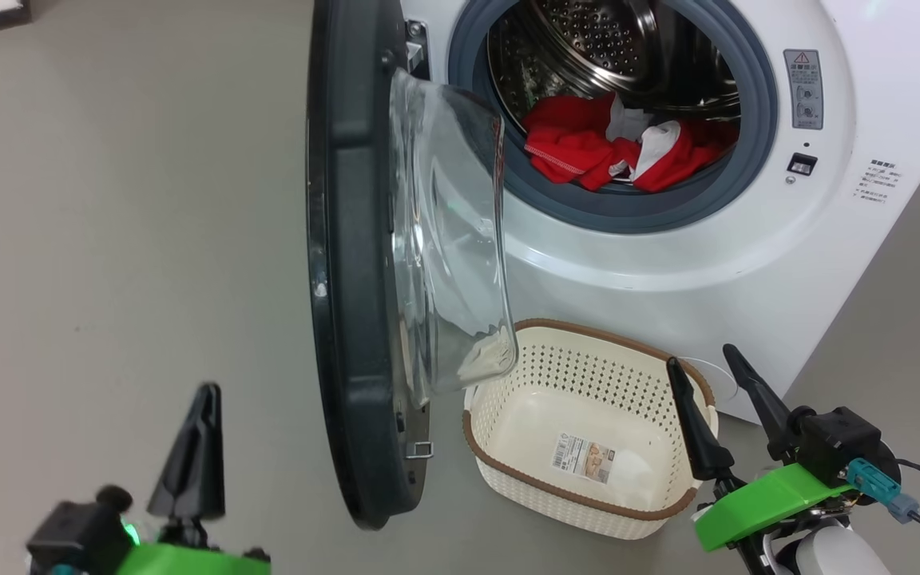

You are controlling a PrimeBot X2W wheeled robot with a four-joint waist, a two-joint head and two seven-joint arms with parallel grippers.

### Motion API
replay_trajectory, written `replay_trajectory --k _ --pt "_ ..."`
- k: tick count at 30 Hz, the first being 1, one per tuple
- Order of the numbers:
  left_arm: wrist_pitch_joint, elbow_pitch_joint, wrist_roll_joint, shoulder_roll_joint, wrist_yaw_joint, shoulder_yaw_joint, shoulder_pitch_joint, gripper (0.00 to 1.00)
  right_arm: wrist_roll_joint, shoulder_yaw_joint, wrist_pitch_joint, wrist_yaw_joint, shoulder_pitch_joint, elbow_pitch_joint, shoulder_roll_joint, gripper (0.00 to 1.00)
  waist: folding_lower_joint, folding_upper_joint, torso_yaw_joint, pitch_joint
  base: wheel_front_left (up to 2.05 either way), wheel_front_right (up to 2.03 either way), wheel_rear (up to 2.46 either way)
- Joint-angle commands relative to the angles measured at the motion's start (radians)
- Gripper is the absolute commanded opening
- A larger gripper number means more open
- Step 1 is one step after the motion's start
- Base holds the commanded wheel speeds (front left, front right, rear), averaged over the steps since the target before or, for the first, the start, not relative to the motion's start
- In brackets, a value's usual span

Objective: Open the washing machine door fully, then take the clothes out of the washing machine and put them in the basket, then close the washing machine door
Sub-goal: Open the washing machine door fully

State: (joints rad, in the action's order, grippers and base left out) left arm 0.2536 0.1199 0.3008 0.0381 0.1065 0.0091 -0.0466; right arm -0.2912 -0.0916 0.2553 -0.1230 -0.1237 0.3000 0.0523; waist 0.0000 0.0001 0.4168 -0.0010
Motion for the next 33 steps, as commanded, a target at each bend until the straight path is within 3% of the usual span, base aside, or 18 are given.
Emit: replay_trajectory --k 1,9,17,25,33 --pt "0.008 -0.071 0.012 0.012 -0.008 0.032 -0.068 0.00 -0.008 -0.020 0.006 -0.008 -0.008 -0.020 -0.002 1.00 0.0000 -0.0001 0.002 -0.002 0.00 0.00 0.00" --pt "-0.002 -0.329 0.002 0.012 -0.016 -0.009 -0.159 0.00 -0.044 -0.025 0.006 -0.008 -0.020 -0.013 -0.002 1.00 0.0000 -0.0001 -0.010 -0.007 0.00 0.00 0.00" --pt "-0.068 -0.482 0.037 0.012 -0.005 -0.189 -0.168 0.00 -0.060 -0.040 0.006 -0.008 -0.034 -0.010 -0.002 1.00 0.0000 -0.0001 -0.024 0.001 0.00 0.00 0.00" --pt "-0.128 -0.319 0.097 0.012 0.013 -0.369 -0.143 0.00 -0.055 -0.046 0.006 -0.008 -0.046 -0.008 -0.002 1.00 0.0000 -0.0001 -0.034 0.020 0.00 0.00 0.00" --pt "-0.151 -0.147 0.145 0.015 0.004 -0.376 -0.139 0.00 -0.050 -0.038 0.006 -0.008 -0.041 -0.009 -0.002 1.00 0.0000 -0.0001 -0.038 0.034 0.00 0.00 0.00"
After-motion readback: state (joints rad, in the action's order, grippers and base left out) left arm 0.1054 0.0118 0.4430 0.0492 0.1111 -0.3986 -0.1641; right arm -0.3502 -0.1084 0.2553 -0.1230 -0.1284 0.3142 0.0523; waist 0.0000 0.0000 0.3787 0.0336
